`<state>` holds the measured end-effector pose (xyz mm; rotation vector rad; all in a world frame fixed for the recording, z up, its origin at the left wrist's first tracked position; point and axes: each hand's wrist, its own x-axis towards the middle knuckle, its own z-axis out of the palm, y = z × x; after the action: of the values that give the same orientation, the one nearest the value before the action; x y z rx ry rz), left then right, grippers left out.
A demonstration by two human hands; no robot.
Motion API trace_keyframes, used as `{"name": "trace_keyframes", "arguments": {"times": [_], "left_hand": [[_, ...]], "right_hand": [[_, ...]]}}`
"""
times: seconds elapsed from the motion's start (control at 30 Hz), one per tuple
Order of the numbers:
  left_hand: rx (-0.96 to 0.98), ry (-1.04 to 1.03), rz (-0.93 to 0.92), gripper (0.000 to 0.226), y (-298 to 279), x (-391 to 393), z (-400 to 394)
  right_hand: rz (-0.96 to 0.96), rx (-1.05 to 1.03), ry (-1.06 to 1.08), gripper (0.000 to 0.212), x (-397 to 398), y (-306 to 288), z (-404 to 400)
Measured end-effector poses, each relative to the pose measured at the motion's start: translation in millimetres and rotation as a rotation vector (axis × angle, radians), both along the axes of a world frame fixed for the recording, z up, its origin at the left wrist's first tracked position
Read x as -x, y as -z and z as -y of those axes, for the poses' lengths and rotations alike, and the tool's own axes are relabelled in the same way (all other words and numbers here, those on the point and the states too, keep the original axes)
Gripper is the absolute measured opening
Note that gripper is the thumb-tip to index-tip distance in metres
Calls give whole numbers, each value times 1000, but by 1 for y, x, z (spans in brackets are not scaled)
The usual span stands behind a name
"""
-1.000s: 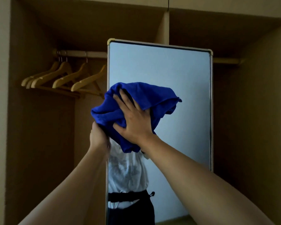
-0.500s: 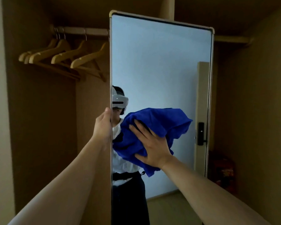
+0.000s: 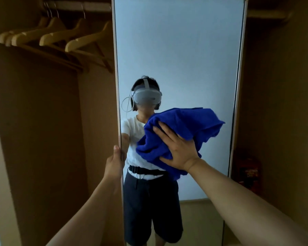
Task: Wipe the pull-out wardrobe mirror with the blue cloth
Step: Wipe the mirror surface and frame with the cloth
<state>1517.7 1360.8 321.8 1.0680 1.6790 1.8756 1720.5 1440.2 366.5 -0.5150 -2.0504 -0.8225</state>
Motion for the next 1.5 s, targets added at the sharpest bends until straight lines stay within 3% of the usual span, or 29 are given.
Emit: {"name": "trace_keyframes", "arguments": {"times": [0.23, 0.43, 0.6, 0.73, 0.83, 1.07, 1.2, 1.3, 1.4, 1.5], "left_hand": [[37, -40, 35, 50, -1, -10, -6], [51, -37, 83, 52, 1, -4, -15], [45, -6, 91, 63, 4, -1, -11], [-62, 155, 262, 37, 5, 2, -5], [-3, 181, 299, 36, 9, 7, 0], [-6, 221, 242, 56, 17, 12, -6], [174, 237, 108, 82, 51, 8, 4], [130, 229, 192, 84, 68, 14, -2], [169, 162, 134, 92, 80, 14, -6], [245, 137, 112, 85, 138, 3, 2]], "right_hand": [[-389, 61, 210, 81, -39, -101, -18], [-457, 106, 235, 82, 9, -109, 1], [-170, 0, 133, 81, 44, -53, 18], [0, -8, 29, 81, 53, 23, 19], [114, -13, 13, 85, 45, 77, 15], [181, 30, 50, 92, 39, 119, 14], [231, 75, 12, 84, 34, 136, 13], [297, 142, 11, 82, 22, 164, 8], [316, 215, 29, 87, 10, 197, 8], [340, 233, 46, 92, 7, 229, 6]]}}
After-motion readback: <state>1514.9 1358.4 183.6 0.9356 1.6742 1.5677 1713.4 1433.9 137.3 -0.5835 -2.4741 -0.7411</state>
